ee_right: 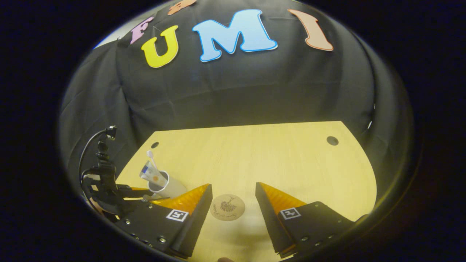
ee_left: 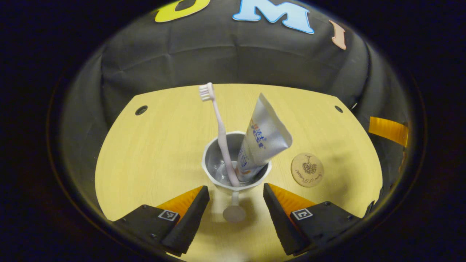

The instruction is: Put the toothbrush and toothpaste on the desktop into the cup, then pick up the cup and place it on the coaster on the desktop.

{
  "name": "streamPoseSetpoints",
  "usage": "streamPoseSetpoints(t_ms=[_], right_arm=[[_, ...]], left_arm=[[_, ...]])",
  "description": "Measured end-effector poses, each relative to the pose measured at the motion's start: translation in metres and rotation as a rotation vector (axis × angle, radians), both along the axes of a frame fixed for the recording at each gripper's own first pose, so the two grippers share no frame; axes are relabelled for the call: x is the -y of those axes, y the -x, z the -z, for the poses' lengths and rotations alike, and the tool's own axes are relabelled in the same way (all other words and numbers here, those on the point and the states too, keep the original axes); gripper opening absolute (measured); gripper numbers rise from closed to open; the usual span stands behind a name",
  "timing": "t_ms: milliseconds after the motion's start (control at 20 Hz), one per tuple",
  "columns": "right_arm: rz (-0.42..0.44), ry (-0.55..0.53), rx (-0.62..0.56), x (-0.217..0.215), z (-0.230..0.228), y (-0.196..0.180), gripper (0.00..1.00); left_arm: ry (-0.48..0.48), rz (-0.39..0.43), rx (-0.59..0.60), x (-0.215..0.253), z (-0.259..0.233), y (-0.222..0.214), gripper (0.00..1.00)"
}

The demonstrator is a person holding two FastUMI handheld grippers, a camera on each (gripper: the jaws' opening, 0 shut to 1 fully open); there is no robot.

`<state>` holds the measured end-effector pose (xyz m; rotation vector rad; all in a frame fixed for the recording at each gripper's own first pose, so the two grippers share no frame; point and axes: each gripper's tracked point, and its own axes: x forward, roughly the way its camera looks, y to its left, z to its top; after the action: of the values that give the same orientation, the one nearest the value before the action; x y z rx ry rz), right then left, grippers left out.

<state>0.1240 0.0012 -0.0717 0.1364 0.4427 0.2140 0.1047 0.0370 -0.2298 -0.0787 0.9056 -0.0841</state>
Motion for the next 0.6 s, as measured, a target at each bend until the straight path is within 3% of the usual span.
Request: streamPoseSetpoints(t_ms=[100,300,350,400,450,600], right_arm=[[0.001,-0.013,-0.023,0.0,0.005,-0.001,0.76],[0.002,-0.019,-0.053,0.005,0.01,0.001,0.76],[0.003,-0.022,-0.056,0.006,0.01,0.001,0.76],[0.002,-0.024,-0.061,0.007,0.011,0.001,0.76],[0.002,-0.025,-0.065,0.009,0.011,0.003,0.76],[0.006,-0.031,-0.078,0.011,0.015,0.002,0.76]], left_arm=[[0.002,0.002,-0.026,0.004,0.011,-0.002,0.96],[-0.032,-0.004,-0.07,0.002,0.025,-0.005,0.86],[-0.029,-0.005,-0.078,0.003,0.027,-0.005,0.79],[-0.037,-0.013,-0.085,0.0,0.029,-0.006,0.83],[-0.033,-0.016,-0.092,-0.001,0.031,-0.006,0.73],[-0.03,-0.021,-0.123,-0.002,0.038,-0.003,0.71]])
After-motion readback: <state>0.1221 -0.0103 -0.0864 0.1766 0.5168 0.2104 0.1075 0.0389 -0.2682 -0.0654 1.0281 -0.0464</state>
